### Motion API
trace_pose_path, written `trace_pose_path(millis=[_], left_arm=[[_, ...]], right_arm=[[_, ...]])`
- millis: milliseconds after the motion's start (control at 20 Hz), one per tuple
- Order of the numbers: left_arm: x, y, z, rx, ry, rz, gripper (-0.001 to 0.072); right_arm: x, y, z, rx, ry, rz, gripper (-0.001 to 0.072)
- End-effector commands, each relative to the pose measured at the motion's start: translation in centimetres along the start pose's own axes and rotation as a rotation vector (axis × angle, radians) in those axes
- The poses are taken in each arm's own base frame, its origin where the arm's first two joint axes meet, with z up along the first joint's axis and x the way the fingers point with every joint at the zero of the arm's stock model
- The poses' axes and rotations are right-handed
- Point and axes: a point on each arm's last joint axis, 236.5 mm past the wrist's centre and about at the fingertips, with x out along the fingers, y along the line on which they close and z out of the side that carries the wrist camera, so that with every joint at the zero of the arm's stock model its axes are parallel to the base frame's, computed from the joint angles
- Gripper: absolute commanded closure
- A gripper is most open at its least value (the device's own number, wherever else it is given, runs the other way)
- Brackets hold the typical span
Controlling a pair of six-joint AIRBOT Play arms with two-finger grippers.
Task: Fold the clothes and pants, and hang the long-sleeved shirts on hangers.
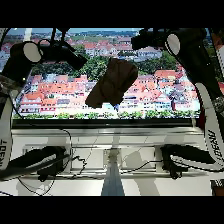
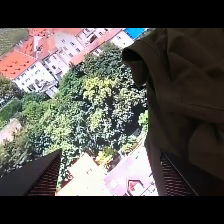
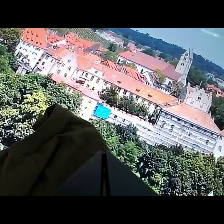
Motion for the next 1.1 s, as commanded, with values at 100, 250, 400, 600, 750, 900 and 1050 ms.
trace_pose_path(millis=[100, 250, 400, 600, 750, 900, 1050], left_arm=[[0.0, 0.0, 0.0, 0.000, 0.000, 0.000, 0.0007], [0.0, 0.0, 0.0, 0.000, 0.000, 0.000, 0.0007], [0.0, 0.0, 0.0, 0.000, 0.001, 0.000, 0.0007], [0.0, 0.0, 0.0, 0.000, 0.000, 0.000, 0.0007], [0.0, 0.0, 0.0, 0.000, 0.000, 0.000, 0.0007], [0.0, -0.1, 0.0, -0.004, -0.002, -0.003, 0.0007], [-0.2, -2.3, 2.3, -0.227, -0.088, -0.107, 0.0007]], right_arm=[[0.0, 0.0, 0.0, 0.000, 0.000, 0.000, 0.0704], [0.0, 0.0, 0.0, 0.000, 0.000, 0.000, 0.0704], [0.0, 0.0, 0.0, 0.000, 0.000, 0.000, 0.0704], [0.0, 0.0, 0.6, 0.000, -0.027, 0.001, 0.0704], [-0.1, 0.0, 2.2, 0.000, -0.095, 0.001, 0.0704], [-0.3, 0.0, 3.4, 0.001, -0.142, 0.001, 0.0704], [-0.5, 1.6, 3.2, 0.102, -0.128, 0.076, 0.0704]])
